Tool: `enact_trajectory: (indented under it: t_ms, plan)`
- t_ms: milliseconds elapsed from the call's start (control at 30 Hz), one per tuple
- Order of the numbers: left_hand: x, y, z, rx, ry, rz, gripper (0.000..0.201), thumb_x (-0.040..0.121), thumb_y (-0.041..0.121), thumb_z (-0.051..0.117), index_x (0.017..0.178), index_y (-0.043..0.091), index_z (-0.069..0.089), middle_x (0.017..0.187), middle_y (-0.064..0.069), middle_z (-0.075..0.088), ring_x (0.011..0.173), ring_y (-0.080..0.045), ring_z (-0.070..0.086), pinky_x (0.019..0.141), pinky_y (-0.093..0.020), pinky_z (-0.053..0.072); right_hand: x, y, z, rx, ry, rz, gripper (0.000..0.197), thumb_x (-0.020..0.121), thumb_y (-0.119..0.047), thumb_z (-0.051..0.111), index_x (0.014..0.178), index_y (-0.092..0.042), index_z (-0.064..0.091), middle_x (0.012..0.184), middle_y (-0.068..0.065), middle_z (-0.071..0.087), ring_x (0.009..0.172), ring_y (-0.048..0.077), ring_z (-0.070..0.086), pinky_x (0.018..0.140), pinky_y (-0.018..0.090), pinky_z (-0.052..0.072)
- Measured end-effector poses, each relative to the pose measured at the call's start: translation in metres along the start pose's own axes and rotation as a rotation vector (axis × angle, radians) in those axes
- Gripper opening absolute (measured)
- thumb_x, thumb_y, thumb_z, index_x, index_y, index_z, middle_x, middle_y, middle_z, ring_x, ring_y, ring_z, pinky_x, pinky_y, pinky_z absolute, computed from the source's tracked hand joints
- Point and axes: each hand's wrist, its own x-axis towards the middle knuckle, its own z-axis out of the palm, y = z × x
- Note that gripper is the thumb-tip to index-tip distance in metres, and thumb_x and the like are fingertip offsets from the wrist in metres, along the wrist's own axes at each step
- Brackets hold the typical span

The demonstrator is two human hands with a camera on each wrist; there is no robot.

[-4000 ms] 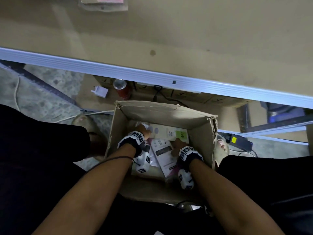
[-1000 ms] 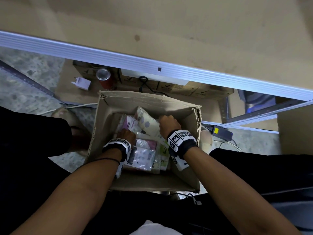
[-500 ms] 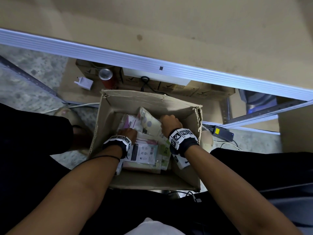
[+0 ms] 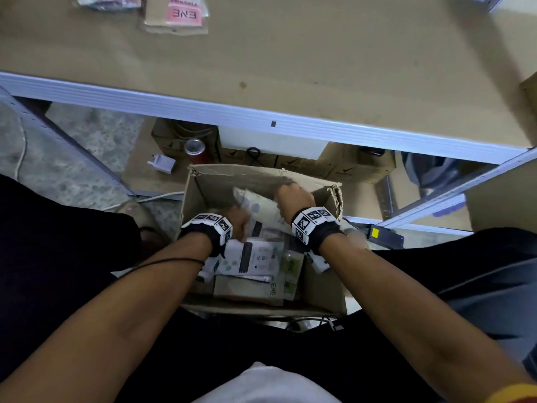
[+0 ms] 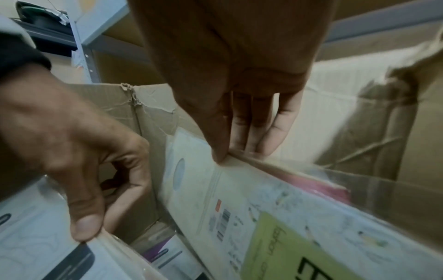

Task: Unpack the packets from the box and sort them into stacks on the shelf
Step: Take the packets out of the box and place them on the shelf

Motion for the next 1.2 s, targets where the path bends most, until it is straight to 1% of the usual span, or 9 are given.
enact_trajectory:
  t_ms: [267, 367, 500, 667, 833, 900, 1033, 1167, 1200]
  plan:
    - [-0.051, 0.039, -0.056, 0.118, 0.144, 0.091, 0.012, 0.08, 0.008, 0.072, 0.083, 0.016, 0.08, 0.091, 0.001, 0.078, 0.089, -0.02, 0.07, 0.088, -0.033, 0.056, -0.031, -0.009, -0.061, -0.014, 0.13, -0.077, 0.026, 0.091, -0.007, 0.055, 0.115, -0.008, 0.063, 0.118, 0.017, 0.061, 0.11, 0.037, 0.061, 0.092, 0.042, 0.05]
    - [-0.08, 0.056, -0.081, 0.148, 0.197, 0.164, 0.013, 0.078, 0.009, 0.076, 0.085, 0.018, 0.082, 0.092, 0.0, 0.078, 0.087, -0.019, 0.071, 0.08, -0.03, 0.057, -0.047, -0.01, -0.092, -0.039, 0.174, -0.073, 0.027, 0.092, -0.011, 0.055, 0.117, -0.011, 0.064, 0.118, 0.016, 0.06, 0.109, 0.037, 0.061, 0.091, 0.042, 0.051]
    - [-0.121, 0.073, -0.117, 0.051, 0.338, 0.253, 0.017, 0.077, -0.001, 0.072, 0.077, 0.014, 0.081, 0.085, -0.004, 0.077, 0.066, -0.005, 0.061, 0.062, -0.01, 0.045, -0.072, -0.004, -0.139, 0.017, 0.219, -0.073, 0.019, 0.087, -0.015, 0.062, 0.104, -0.016, 0.069, 0.113, 0.013, 0.063, 0.102, 0.034, 0.063, 0.089, 0.041, 0.054]
    - [-0.174, 0.091, -0.172, 0.037, 0.422, 0.335, 0.02, 0.079, -0.002, 0.072, 0.078, 0.017, 0.077, 0.087, -0.013, 0.076, 0.076, -0.015, 0.063, 0.072, -0.029, 0.05, -0.103, 0.013, -0.205, 0.136, 0.337, -0.085, 0.011, 0.079, -0.013, 0.071, 0.088, -0.018, 0.074, 0.097, 0.005, 0.074, 0.093, 0.023, 0.067, 0.084, 0.029, 0.054]
    - [-0.224, 0.092, -0.228, -0.009, 0.51, 0.344, 0.005, 0.082, 0.029, 0.08, 0.08, 0.031, 0.077, 0.082, 0.014, 0.074, 0.081, -0.007, 0.064, 0.074, -0.021, 0.049, -0.126, 0.041, -0.266, 0.275, 0.448, -0.061, 0.012, 0.08, -0.018, 0.076, 0.076, -0.024, 0.067, 0.078, -0.007, 0.067, 0.076, 0.011, 0.059, 0.064, 0.019, 0.042]
    - [-0.237, 0.089, -0.245, -0.024, 0.551, 0.331, 0.003, 0.084, 0.031, 0.078, 0.082, 0.033, 0.076, 0.085, 0.016, 0.074, 0.082, -0.005, 0.065, 0.075, -0.018, 0.047, -0.131, 0.051, -0.285, 0.356, 0.475, -0.066, 0.021, 0.08, -0.019, 0.078, 0.069, -0.026, 0.062, 0.07, -0.011, 0.064, 0.071, 0.012, 0.061, 0.064, 0.021, 0.048]
    - [-0.249, 0.072, -0.27, -0.216, 0.612, 0.331, 0.004, 0.089, 0.021, 0.072, 0.093, 0.023, 0.074, 0.095, 0.005, 0.074, 0.091, -0.012, 0.065, 0.08, -0.016, 0.047, -0.127, 0.066, -0.304, 0.605, 0.462, -0.056, 0.016, 0.082, -0.014, 0.076, 0.072, -0.022, 0.065, 0.078, 0.004, 0.07, 0.075, 0.026, 0.068, 0.078, 0.039, 0.061]
    - [-0.238, 0.045, -0.283, -0.629, 0.633, 0.338, 0.032, 0.097, 0.015, 0.062, 0.126, 0.001, 0.064, 0.126, -0.018, 0.067, 0.121, -0.033, 0.06, 0.108, -0.042, 0.045, -0.11, 0.064, -0.303, 0.939, 0.435, -0.011, 0.015, 0.087, -0.013, 0.073, 0.075, -0.017, 0.064, 0.082, 0.009, 0.063, 0.077, 0.021, 0.06, 0.082, 0.038, 0.058]
    - [-0.233, 0.04, -0.283, -0.746, 0.64, 0.364, 0.037, 0.098, 0.014, 0.059, 0.131, -0.003, 0.059, 0.132, -0.022, 0.062, 0.124, -0.036, 0.058, 0.107, -0.044, 0.046, -0.105, 0.061, -0.301, 1.031, 0.413, -0.011, 0.015, 0.088, -0.012, 0.071, 0.077, -0.016, 0.063, 0.082, 0.008, 0.062, 0.078, 0.021, 0.059, 0.085, 0.038, 0.056]
